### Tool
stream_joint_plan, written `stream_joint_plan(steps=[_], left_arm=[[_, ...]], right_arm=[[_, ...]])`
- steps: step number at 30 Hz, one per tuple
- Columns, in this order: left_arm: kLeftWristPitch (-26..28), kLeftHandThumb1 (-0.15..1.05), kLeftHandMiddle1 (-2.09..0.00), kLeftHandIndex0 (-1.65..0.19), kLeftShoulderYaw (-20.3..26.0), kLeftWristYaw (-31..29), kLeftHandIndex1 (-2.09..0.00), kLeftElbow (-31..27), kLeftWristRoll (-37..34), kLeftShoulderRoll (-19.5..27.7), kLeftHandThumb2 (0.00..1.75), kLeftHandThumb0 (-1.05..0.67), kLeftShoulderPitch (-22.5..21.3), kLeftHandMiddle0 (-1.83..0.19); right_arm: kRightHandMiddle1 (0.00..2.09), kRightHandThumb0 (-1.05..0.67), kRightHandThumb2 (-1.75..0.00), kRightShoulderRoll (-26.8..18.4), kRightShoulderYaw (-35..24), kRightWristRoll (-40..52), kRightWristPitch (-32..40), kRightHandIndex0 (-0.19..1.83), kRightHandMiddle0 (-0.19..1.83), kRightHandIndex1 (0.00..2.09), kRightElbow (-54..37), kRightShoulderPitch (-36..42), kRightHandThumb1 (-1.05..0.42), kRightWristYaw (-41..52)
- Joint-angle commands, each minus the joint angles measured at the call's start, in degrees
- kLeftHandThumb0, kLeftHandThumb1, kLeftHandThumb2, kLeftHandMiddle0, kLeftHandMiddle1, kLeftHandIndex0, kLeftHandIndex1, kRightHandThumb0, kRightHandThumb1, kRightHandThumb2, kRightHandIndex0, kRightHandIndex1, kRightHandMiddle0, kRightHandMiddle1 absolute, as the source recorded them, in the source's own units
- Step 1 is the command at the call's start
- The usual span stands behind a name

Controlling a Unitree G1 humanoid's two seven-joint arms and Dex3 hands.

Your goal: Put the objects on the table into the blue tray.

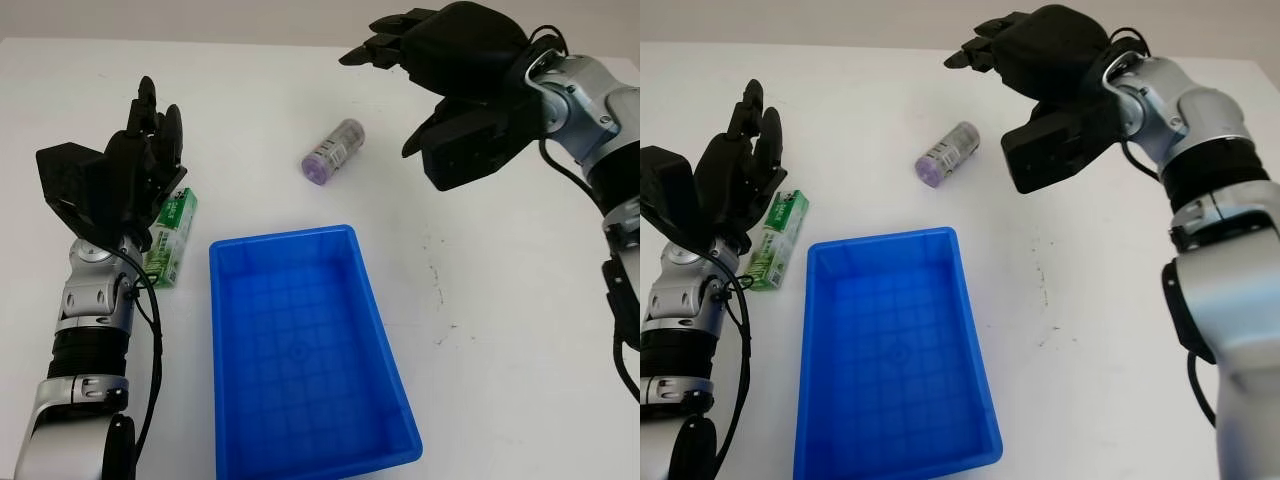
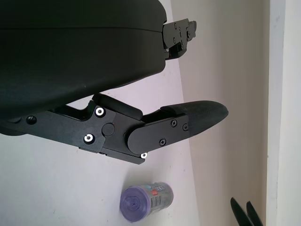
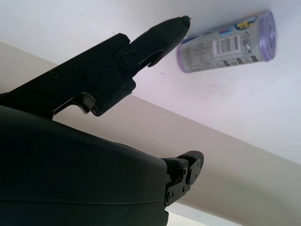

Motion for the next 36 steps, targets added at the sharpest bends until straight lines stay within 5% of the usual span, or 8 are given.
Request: stream_joint_plan(steps=[1, 13, 36], left_arm=[[-0.01, 1.05, 0.00, 0.19, 0.14, 0.14, 0.00, -0.77, 0.10, 0.11, 0.66, -0.69, -0.06, 0.19], [-0.01, 1.05, 0.00, 0.19, 0.16, 0.97, 0.00, -1.80, 0.46, 0.01, 0.66, -0.68, 0.98, 0.19], [1.42, 1.05, 0.00, 0.19, -0.17, 3.23, 0.00, -6.51, 0.89, -0.77, 0.66, -0.69, 4.43, 0.19]], right_arm=[[0.24, -0.57, -0.08, 1.31, 1.08, -0.59, 0.61, 0.05, 0.03, 0.08, 1.64, -2.63, -0.79, -1.94], [0.20, -0.54, -0.06, 8.54, 3.77, -0.37, 5.13, 0.06, 0.04, 0.07, 7.60, -3.72, -0.81, -6.78], [0.14, -0.44, -0.06, 12.50, 13.30, -5.70, 9.60, 0.20, 0.20, 0.09, 10.79, 3.04, -0.82, -8.97]])
